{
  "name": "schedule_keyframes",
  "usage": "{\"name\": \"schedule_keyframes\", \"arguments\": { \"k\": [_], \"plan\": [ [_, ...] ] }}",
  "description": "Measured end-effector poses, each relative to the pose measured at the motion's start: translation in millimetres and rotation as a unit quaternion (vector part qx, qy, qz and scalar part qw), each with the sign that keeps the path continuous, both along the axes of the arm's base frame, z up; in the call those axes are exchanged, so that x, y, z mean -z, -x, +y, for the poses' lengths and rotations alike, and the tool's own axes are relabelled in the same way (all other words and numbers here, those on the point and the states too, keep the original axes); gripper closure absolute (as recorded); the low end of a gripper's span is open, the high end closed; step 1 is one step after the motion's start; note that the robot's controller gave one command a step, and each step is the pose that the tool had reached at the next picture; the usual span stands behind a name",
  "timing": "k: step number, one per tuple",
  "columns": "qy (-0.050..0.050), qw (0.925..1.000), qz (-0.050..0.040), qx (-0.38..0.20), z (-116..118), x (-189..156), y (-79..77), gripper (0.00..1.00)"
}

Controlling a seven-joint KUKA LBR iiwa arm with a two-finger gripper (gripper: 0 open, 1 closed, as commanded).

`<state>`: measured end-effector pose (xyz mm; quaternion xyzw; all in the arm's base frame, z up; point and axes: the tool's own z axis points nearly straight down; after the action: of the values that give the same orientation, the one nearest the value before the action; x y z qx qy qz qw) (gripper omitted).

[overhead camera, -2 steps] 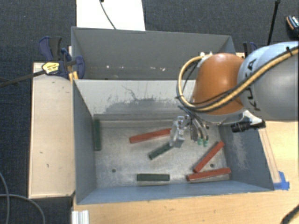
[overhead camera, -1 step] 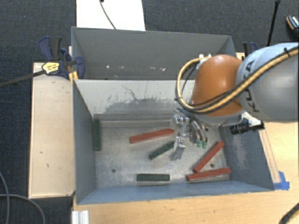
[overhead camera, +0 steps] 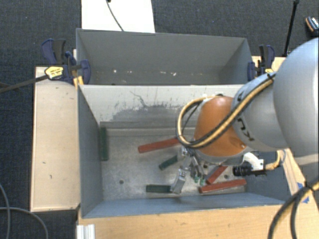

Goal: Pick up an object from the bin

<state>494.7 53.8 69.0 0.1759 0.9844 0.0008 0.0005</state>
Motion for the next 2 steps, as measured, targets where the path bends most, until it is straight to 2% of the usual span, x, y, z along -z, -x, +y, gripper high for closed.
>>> {"name": "schedule_keyframes", "arguments": {
  "k": [1, 2],
  "plan": [
    [0.0, 1.0, -0.0044, 0.001, -0.5, -3.2, -2.9, 1.0],
    [0.0, 1.0, -0.0021, 0.002, -0.1, -1.9, -1.7, 0.0]
  ]
}}
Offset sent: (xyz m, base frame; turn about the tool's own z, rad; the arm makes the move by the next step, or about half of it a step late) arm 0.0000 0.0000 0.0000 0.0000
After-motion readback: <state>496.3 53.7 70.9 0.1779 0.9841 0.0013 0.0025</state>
